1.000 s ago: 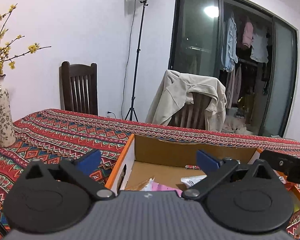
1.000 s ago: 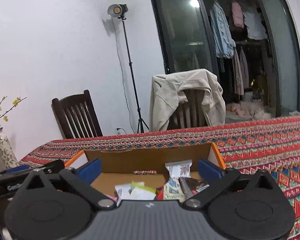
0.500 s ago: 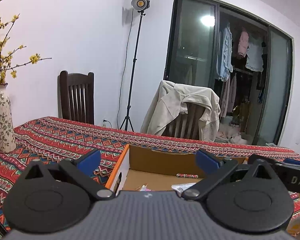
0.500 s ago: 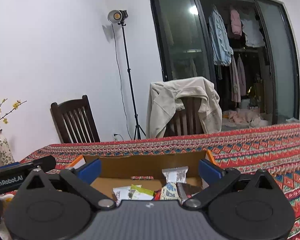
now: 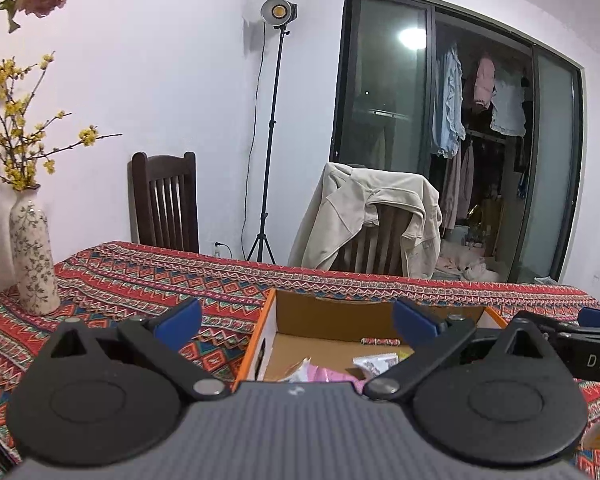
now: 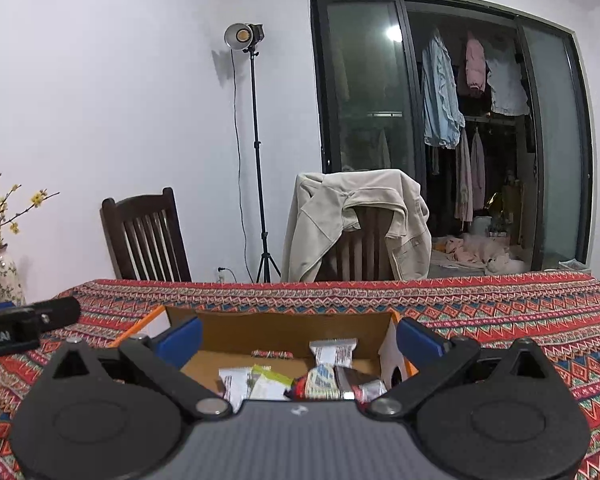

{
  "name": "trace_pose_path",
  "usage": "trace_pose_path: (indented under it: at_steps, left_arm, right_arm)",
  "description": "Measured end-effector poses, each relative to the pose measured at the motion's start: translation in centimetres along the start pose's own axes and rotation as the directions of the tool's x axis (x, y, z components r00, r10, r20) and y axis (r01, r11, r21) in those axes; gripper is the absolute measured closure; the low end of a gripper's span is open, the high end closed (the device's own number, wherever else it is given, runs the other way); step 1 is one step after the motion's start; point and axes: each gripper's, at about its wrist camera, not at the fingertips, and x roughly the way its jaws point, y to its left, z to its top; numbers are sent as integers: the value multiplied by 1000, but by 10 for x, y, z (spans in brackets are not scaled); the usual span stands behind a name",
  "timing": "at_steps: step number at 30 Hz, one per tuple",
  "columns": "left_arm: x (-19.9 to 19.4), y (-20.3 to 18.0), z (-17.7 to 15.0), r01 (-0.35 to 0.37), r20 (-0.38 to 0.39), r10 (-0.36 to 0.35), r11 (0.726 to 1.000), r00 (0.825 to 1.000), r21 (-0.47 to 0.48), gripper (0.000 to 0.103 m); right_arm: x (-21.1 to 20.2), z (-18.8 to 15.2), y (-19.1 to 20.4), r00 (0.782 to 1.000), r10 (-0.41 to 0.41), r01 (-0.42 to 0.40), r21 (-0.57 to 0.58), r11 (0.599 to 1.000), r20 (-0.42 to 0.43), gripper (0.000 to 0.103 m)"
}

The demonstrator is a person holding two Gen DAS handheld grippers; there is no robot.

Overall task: Organize snacks
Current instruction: 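Move both tools back over the snack pile, then grasp another white biscuit packet with the right gripper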

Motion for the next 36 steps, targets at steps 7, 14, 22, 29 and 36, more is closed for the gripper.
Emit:
trace_pose_path:
  at_steps: [7,14,22,29,36]
  left_arm:
    - [-27,14,-8,19,-8,-19,1000,1000,5,0]
    - [-50,26,-27,35,-37,-34,999,999,7,0]
    - [-64,43,-50,23,-86,-22,1000,996,10,0]
    - [-64,64,-77,4,-154,-3,1000,988,5,0]
    - [-58,68,-92,20,-192,-22,1000,981,-10,0]
  right_arm:
    - [-22,-16,0,1000,-2,2,-3,1000,-26,0]
    - [-52,-33,1,999,15,-16,-22,1000,-38,0]
    - [-72,-55,12,996,54,-58,-50,997,-76,0]
    - [-77,-80,20,986,74,-86,-71,994,-151,0]
    - [-75,-98,26,969,84,-108,-93,990,-232,0]
